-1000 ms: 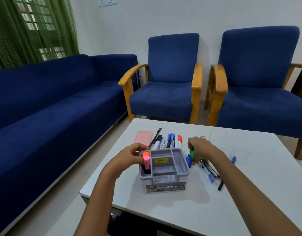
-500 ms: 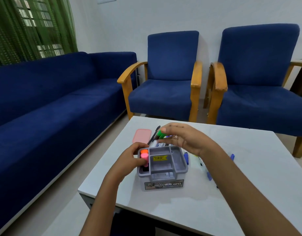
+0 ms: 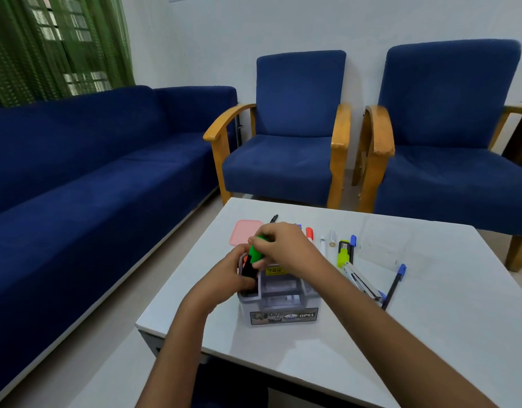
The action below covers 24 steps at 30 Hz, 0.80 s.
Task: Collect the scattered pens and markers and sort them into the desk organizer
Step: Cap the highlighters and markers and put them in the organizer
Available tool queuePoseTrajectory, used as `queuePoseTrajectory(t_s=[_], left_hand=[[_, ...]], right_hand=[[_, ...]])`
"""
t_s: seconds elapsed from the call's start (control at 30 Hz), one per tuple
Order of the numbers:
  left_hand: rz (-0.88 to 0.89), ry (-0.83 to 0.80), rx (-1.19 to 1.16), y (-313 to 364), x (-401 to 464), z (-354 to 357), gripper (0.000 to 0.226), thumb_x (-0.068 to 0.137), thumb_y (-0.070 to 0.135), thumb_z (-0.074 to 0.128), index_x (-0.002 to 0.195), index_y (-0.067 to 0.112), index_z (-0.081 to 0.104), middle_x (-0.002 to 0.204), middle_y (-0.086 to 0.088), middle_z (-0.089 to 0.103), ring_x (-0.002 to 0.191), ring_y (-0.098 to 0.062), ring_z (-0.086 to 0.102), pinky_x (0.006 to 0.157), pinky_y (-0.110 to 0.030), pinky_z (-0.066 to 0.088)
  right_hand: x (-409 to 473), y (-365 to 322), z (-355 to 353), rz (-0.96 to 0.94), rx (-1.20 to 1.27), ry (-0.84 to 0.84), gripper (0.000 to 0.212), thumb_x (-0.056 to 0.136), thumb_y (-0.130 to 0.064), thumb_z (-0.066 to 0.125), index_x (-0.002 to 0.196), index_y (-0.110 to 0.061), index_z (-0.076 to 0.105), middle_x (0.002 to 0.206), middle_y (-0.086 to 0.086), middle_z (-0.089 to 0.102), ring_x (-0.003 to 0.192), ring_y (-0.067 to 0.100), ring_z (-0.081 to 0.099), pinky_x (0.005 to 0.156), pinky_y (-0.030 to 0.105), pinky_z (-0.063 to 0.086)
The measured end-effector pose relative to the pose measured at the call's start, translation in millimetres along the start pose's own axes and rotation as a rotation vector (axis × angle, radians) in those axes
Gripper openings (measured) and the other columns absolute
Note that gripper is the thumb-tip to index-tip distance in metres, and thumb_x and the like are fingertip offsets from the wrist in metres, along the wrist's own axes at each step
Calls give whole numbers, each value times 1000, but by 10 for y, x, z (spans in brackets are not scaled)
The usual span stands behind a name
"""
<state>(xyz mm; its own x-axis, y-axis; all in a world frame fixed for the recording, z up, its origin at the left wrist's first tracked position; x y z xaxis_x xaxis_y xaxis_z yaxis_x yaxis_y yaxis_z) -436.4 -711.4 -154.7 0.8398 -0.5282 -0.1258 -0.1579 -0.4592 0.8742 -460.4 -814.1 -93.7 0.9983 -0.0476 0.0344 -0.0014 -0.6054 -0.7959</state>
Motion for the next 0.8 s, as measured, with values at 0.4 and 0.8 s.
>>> queuePoseTrajectory(t_s=[0.4,0.8], left_hand=[[-38,46,-12,-87,-17,-45,57,76,-6,54,124,23,49,105,-4,60,96,-19,58,84,-32,50],[-72,17,153,-68,71,14,58,81,2,65,128,26,40,108,-1,56,90,-16,55,69,-24,47]], right_hand=[[-89,-78,348,-188,-468,78,28,90,-17,56,118,-14,55,112,6,50,98,23,55,80,32,46],[-55,206,-447,-217,-203,442,13,91,-23,58,93,-13,66,94,-2,58,82,9,53,69,17,41]])
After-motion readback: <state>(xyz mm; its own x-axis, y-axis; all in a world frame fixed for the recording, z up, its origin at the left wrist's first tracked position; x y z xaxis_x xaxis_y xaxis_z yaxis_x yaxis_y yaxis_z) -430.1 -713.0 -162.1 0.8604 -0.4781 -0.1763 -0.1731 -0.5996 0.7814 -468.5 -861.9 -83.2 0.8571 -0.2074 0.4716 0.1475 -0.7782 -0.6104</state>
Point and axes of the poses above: each hand's wrist, its own x-axis towards the middle knuckle, its own z-axis out of the palm, y = z × x, the point moved 8 cm from there along x, towards the middle knuckle
